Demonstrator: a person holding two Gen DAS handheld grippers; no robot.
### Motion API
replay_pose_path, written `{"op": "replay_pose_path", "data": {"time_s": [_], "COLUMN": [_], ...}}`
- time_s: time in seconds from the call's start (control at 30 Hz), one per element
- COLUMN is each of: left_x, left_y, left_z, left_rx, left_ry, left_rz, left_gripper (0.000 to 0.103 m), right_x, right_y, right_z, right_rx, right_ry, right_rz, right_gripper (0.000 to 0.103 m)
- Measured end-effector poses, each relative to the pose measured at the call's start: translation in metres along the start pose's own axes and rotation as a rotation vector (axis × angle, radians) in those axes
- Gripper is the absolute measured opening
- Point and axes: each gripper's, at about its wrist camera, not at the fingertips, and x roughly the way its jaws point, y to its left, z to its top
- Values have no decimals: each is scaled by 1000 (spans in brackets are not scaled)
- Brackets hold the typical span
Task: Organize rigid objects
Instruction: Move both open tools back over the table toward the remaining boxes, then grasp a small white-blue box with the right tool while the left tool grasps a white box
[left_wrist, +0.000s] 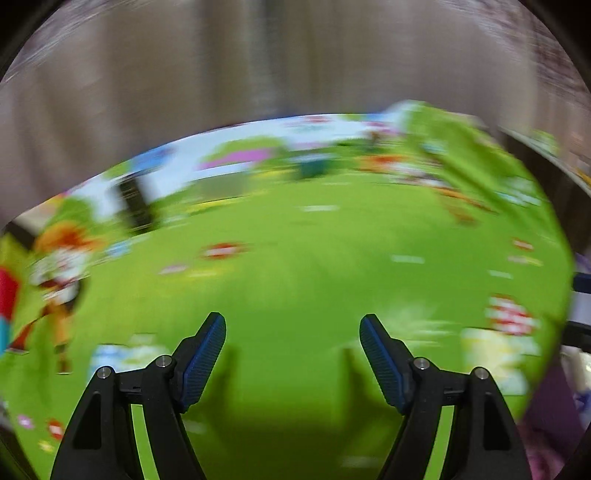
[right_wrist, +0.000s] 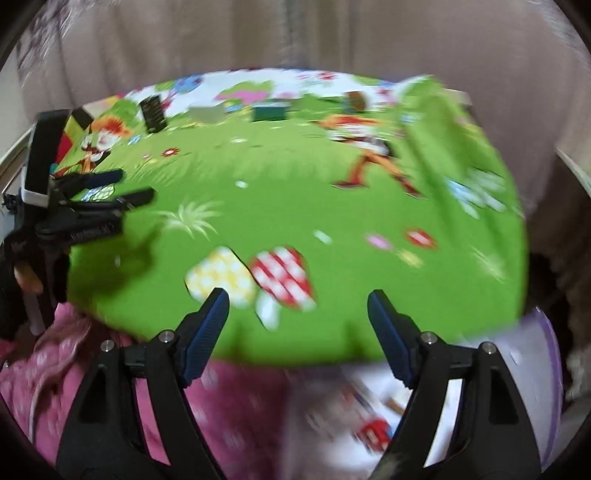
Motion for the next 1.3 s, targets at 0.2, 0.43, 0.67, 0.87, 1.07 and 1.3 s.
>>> {"op": "replay_pose_path", "data": {"time_s": [0.2, 0.43, 0.67, 0.87, 1.07, 1.3], "left_x": [32, 43, 41, 42, 46, 60], "left_y": [124, 179, 173, 174, 169, 149], "left_z": [-5, -22, -19, -16, -13, 3], "left_rx": [-281, -502, -498, -495, -455, -416], "left_ry": [52, 95, 103, 104, 131, 227], "left_rz": [154, 175, 160, 135, 135, 145], "left_gripper": [76, 76, 87, 93, 102, 103], "right_x": [93, 178, 250, 269, 239, 192], "right_y": [17, 8, 10, 41, 50, 51], "right_z": [77, 184, 253, 277, 238, 178], "right_rx": [148, 478, 744, 562, 273, -125], "right_ry": [63, 12, 78, 101, 44, 46], "right_rz": [122, 84, 41, -220, 17, 68], "right_gripper": [80, 80, 82, 40, 33, 33]}}
